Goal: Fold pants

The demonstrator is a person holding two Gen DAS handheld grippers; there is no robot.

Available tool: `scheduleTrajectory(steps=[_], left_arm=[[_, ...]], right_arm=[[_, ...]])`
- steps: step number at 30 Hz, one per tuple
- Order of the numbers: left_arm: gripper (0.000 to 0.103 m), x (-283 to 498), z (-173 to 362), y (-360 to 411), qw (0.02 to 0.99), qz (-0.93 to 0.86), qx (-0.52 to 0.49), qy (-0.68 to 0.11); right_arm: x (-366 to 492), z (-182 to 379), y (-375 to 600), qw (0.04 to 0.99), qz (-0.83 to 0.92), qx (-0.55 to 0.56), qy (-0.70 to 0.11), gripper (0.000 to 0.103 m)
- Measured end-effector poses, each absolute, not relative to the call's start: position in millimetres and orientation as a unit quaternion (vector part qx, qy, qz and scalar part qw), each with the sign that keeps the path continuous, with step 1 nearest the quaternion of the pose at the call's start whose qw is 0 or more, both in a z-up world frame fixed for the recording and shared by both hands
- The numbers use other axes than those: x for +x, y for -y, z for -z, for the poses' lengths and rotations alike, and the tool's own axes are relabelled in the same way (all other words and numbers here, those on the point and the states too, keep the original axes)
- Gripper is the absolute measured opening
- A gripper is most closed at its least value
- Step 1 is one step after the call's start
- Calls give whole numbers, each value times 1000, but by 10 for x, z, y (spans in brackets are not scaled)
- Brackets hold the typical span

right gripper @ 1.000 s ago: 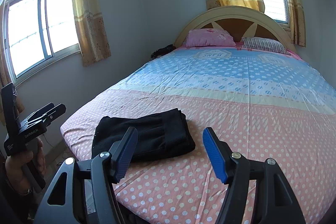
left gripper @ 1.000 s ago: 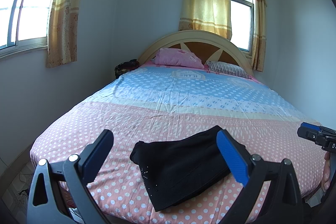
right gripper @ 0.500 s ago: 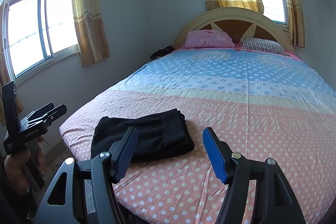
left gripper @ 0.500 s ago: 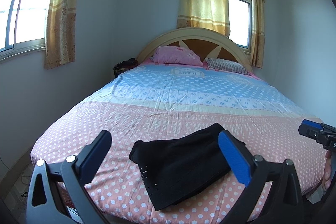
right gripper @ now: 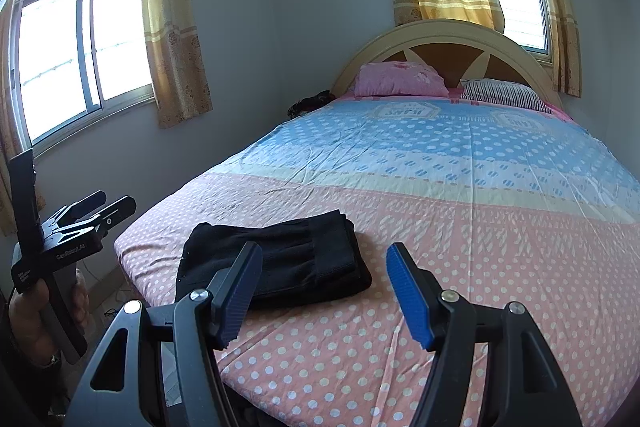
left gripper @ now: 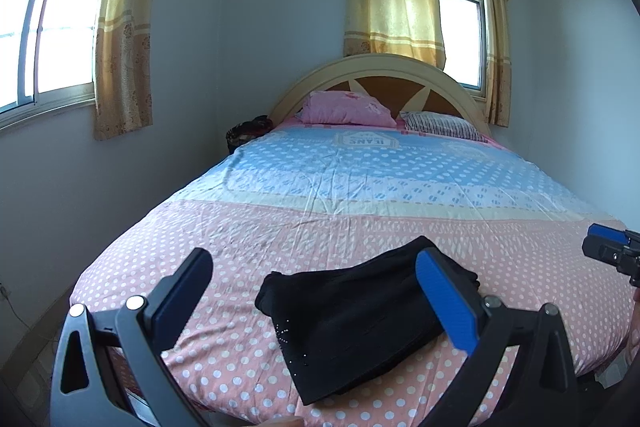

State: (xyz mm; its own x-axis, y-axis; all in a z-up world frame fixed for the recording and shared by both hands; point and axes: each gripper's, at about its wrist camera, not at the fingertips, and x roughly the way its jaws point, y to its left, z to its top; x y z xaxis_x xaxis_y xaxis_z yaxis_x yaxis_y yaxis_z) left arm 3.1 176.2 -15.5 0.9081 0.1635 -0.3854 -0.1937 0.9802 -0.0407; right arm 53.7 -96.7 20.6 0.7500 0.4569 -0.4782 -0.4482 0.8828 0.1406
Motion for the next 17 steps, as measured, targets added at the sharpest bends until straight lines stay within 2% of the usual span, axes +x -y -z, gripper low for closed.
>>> scheduleTrajectory(steps=[17], left_arm=[[103,49,234,-1748,976,-88,-31,-195]], right_arm=[[532,-142,1034,935,-238,9,-264,66]])
